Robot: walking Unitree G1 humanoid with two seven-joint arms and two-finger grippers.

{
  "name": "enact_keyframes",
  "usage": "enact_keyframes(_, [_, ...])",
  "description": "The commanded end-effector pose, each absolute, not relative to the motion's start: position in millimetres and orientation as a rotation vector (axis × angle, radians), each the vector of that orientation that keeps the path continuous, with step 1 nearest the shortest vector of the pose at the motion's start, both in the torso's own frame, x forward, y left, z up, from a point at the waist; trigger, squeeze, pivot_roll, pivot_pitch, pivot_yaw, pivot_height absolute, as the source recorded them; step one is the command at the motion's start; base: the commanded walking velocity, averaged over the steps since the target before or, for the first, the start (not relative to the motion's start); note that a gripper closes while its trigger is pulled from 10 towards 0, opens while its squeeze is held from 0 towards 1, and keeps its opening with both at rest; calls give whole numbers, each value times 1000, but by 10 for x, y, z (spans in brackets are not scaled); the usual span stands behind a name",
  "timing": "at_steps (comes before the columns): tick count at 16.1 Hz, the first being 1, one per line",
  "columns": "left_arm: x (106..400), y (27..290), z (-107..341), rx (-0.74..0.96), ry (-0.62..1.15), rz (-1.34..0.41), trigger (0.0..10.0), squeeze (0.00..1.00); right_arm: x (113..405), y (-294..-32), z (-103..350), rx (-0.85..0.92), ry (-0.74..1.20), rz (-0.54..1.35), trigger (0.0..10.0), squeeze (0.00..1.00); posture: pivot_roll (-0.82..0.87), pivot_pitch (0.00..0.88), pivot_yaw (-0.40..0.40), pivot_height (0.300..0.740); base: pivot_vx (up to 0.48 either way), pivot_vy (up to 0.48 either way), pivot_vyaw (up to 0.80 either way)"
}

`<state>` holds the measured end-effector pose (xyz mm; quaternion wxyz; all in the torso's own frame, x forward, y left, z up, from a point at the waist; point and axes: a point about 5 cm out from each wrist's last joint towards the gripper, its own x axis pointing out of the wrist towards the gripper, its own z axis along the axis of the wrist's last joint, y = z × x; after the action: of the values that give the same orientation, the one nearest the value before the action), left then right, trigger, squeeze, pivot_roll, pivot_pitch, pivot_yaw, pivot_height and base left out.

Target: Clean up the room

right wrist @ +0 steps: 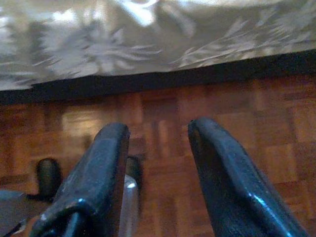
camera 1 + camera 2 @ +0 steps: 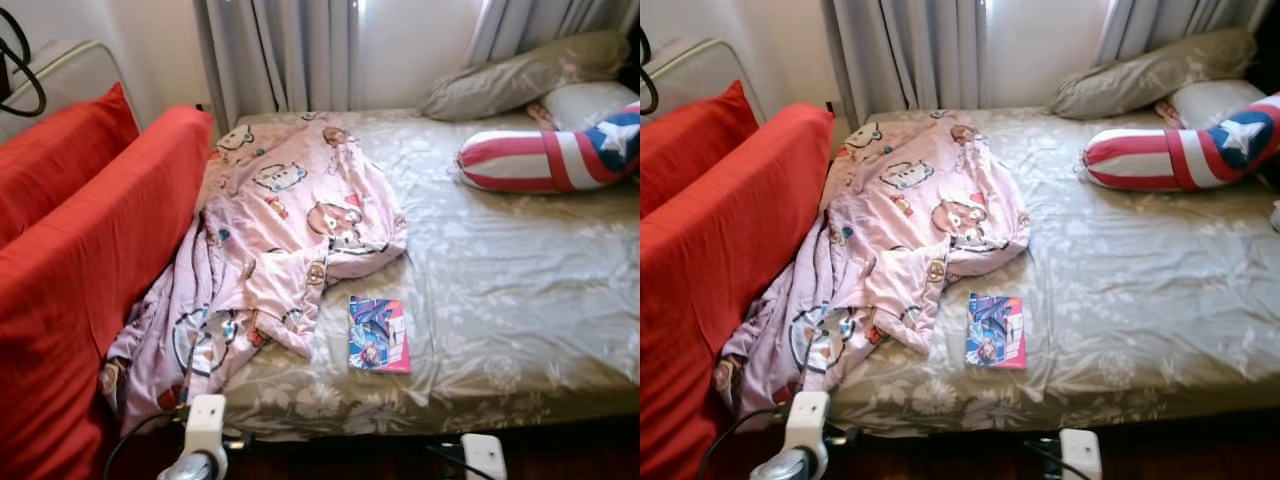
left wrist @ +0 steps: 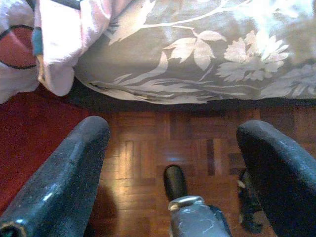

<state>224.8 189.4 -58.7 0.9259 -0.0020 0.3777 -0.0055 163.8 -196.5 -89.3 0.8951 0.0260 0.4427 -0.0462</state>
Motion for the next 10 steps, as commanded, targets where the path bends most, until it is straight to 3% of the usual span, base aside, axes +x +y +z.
enact_keyframes(1, [2221,1938,-596,27,781,-18,10000,0,1622,-1919,-907,61,925,-87,10000,0,-7,0,8,740,0,-262,0])
enact_keyframes(3, [2223,1933,-595,25,780,-18,10000,0,1617,-1922,-909,60,925,-87,10000,0,-7,0,7,740,0,-264,0])
enact_keyframes(10, [2246,1952,-576,12,765,2,10000,0,1648,-1901,-897,25,915,-75,10000,0,-6,0,3,740,0,0,0])
